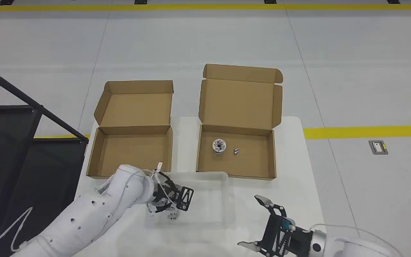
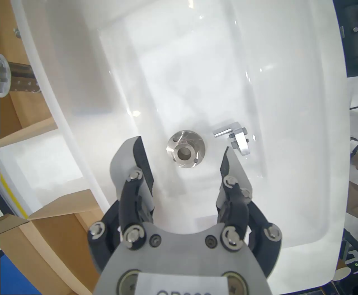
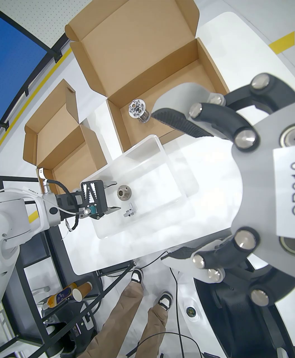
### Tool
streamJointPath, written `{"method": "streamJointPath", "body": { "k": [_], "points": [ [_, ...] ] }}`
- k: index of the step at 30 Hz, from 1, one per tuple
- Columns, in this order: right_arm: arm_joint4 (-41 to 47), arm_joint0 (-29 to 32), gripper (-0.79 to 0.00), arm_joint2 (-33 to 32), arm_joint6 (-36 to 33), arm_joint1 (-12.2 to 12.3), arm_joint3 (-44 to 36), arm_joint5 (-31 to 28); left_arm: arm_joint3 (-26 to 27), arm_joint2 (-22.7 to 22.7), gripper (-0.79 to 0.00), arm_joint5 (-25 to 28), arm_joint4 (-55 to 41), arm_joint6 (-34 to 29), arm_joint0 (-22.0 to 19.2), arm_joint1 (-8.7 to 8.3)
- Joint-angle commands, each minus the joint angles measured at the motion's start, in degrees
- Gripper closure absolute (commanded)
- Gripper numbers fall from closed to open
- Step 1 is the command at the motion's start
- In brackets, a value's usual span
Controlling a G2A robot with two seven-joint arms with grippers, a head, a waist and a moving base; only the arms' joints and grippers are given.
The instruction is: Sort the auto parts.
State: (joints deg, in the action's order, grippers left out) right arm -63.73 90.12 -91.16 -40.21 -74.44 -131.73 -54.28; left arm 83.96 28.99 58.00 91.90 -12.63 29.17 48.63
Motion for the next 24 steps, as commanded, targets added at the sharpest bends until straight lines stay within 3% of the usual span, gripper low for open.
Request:
{"method": "streamJointPath", "body": {
  "k": [1,2,6,9,11,14,24],
  "points": [
    [0.0,0.0,-0.785,0.0,0.0,0.0,0.0,0.0,-1.0,-2.2,-0.44,0.0,-1.8,-0.4,-1.7,0.25],
    [0.0,0.0,-0.785,0.0,0.0,0.0,0.0,0.0,-1.5,-3.2,-0.493,0.0,-2.4,-0.7,-2.5,0.38],
    [0.0,0.0,-0.785,0.0,0.0,0.0,0.0,0.0,-3.7,-7.1,-0.496,0.0,-4.4,-1.2,-5.4,0.95],
    [0.0,0.0,-0.785,0.0,0.0,0.0,0.0,0.0,-5.1,-10.1,-0.465,0.0,-5.5,-1.4,-7.5,1.49],
    [0.0,0.0,-0.785,0.0,0.0,0.0,0.0,0.0,-6.1,-11.8,-0.388,0.0,-5.7,-2.2,-8.8,1.94],
    [0.0,0.0,-0.785,0.0,0.0,0.0,0.0,0.0,-7.6,-13.2,-0.406,0.0,-7.0,-1.9,-10.0,2.65],
    [0.0,0.0,-0.785,0.0,0.0,0.0,0.0,0.0,-10.4,-13.6,-0.431,-0.6,-6.0,-5.3,-10.6,5.4]
  ]
}}
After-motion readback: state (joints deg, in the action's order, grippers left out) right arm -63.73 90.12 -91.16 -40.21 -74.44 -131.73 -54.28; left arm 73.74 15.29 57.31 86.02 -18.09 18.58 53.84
